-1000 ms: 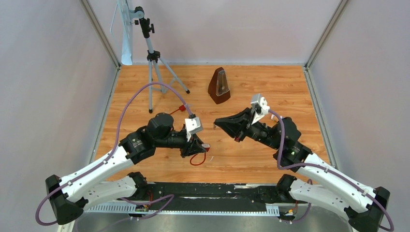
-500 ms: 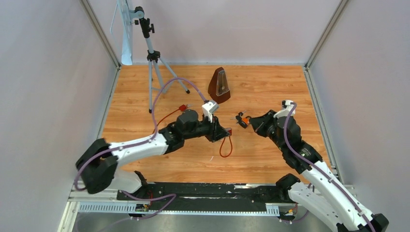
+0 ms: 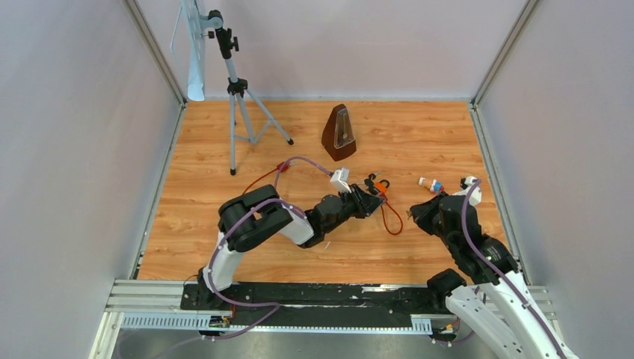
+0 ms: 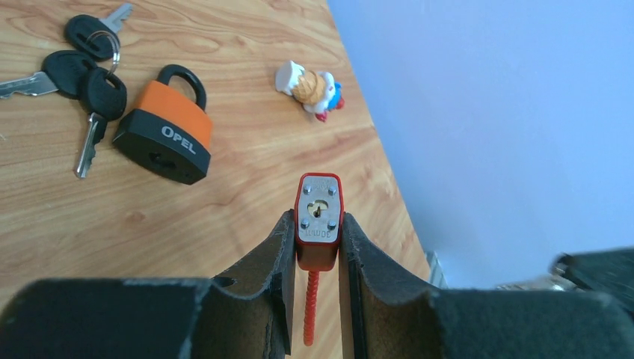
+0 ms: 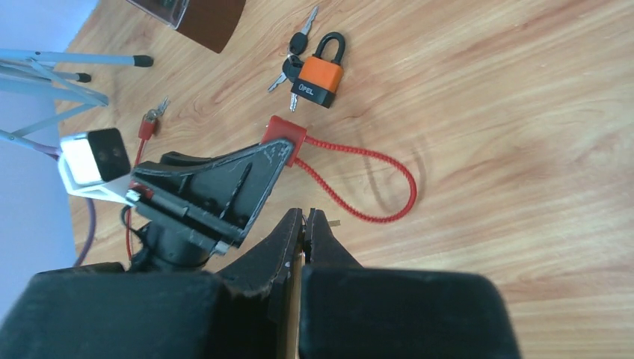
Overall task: Lock with the key
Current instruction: Place the lock at the center of the board, then place the key at the center of the board, then move the lock to the center of the board.
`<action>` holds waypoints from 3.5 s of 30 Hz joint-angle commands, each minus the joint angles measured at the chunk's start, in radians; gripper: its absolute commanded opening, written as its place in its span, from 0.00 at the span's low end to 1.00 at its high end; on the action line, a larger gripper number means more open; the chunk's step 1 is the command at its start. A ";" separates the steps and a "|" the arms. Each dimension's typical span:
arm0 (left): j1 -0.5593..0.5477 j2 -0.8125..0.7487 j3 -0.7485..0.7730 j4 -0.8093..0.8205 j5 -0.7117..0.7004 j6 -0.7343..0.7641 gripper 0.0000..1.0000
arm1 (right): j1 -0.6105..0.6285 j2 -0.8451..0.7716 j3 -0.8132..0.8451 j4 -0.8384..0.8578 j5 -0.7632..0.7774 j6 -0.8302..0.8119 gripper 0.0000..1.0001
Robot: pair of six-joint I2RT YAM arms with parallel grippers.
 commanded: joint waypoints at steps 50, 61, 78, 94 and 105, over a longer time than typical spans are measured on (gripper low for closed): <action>-0.264 -0.537 0.043 -1.673 -1.024 -0.411 1.00 | -0.037 0.290 -0.245 0.244 0.047 0.136 0.12; -0.168 -0.795 -0.031 -1.918 -1.018 -0.283 1.00 | -0.043 0.316 -0.140 0.265 0.007 0.074 0.44; 0.565 -0.916 -0.240 -1.581 -0.468 0.204 1.00 | -0.041 0.331 -0.098 0.288 -0.104 0.064 0.44; 0.768 -0.657 -0.225 -1.353 -0.211 0.214 0.81 | -0.041 0.248 -0.103 0.263 -0.085 0.055 0.44; 0.706 -0.631 -0.207 -1.439 -0.168 0.219 0.54 | -0.041 0.252 -0.085 0.267 -0.098 0.070 0.44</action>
